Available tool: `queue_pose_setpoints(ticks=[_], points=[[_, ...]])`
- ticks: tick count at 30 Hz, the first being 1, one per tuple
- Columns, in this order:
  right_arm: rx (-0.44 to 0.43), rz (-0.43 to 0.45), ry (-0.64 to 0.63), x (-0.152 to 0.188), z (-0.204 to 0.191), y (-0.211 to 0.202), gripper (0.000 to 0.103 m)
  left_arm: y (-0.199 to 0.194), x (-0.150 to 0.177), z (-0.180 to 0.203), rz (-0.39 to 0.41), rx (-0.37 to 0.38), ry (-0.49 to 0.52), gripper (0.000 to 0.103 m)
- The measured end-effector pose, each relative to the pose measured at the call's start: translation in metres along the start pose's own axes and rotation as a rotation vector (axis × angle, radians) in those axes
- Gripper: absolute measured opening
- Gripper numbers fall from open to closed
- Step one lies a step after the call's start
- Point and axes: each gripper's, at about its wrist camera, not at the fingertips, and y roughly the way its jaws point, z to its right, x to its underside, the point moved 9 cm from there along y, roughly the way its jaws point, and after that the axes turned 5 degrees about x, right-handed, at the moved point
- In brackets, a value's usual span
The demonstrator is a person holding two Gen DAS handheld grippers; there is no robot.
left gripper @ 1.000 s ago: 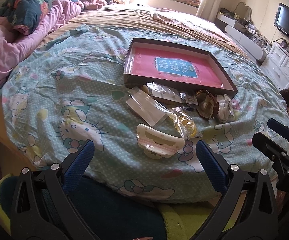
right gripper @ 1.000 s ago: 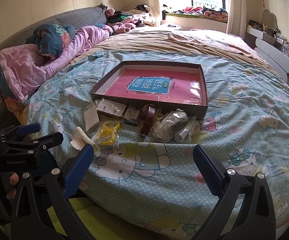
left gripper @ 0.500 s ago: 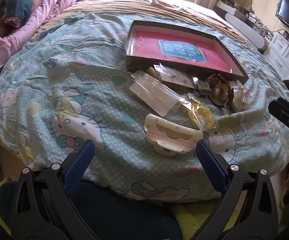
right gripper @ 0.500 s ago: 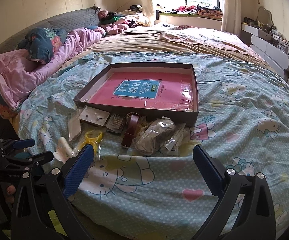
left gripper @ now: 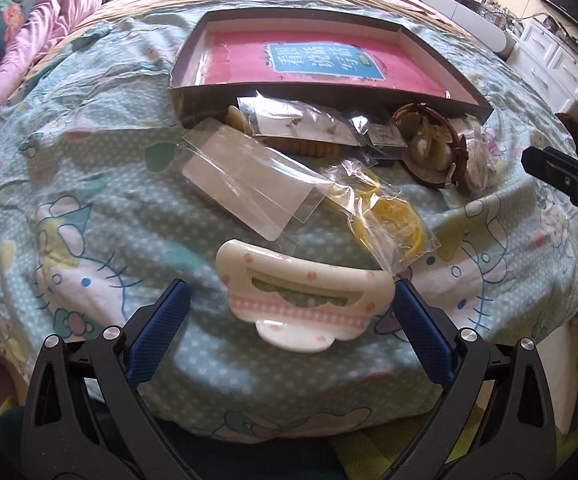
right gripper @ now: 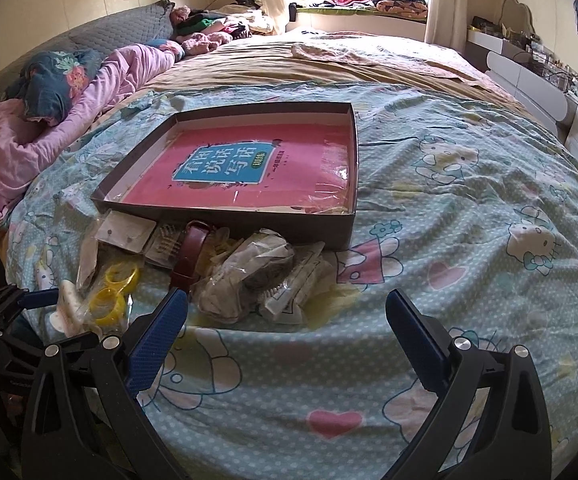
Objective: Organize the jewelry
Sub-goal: 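Grasp the white-and-pink claw clip with the left tool while the right tool grasps a clear plastic bag, then carry the clip with the left tool into the tray while the right tool drops the bag there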
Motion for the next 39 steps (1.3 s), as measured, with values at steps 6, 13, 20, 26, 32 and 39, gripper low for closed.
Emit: queue_pose_setpoints(ticks=[6,13,20,26,32,39], points=[[-0.006,-0.034,0.055,-0.003,0.015,0.019,0.099,0.000,-0.005,-0.001,0.018,0.018,0.008,0.075],[-0.100,-0.054,0.054,-0.006,0.002,0.029,0.066,-0.012,-0.008,-0.001,0.068,0.067,0.000,0.069],[-0.196,-0.101,0.085,-0.013,-0.015,0.046,0.045,-0.027,-0.016,-0.001,0.107,0.046,0.019,0.069],[-0.202,-0.132,0.086,-0.016,-0.016,0.063,0.043,-0.038,-0.030,-0.005,0.137,0.044,0.021,0.069],[-0.222,-0.108,0.062,-0.016,-0.019,0.064,0.035,-0.042,-0.049,-0.008,0.160,0.047,0.012,0.069],[-0.267,-0.019,0.085,-0.021,-0.009,0.030,0.031,-0.042,-0.077,-0.013,0.184,0.045,0.010,0.069]])
